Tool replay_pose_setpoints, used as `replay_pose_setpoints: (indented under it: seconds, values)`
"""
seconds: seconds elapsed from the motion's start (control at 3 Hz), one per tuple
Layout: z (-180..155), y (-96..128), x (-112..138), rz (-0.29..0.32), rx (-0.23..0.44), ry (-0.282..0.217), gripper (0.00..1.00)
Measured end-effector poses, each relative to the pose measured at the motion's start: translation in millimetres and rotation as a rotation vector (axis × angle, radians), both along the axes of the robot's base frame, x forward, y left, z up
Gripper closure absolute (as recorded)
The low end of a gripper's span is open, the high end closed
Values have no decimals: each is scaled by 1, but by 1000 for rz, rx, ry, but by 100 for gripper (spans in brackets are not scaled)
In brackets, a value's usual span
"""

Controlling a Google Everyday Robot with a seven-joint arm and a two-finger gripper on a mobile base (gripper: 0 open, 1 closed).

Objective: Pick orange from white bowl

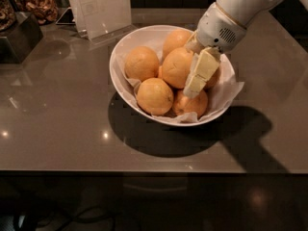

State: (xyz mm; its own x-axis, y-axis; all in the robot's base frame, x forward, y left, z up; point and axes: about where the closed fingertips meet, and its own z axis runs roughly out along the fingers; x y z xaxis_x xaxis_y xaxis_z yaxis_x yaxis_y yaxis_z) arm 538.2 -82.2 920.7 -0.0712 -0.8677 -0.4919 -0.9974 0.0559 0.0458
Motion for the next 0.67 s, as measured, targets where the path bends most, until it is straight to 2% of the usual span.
replay_pose_setpoints:
  seconds: [0.67]
  values:
    - [-1,5,3,1,5,4,11]
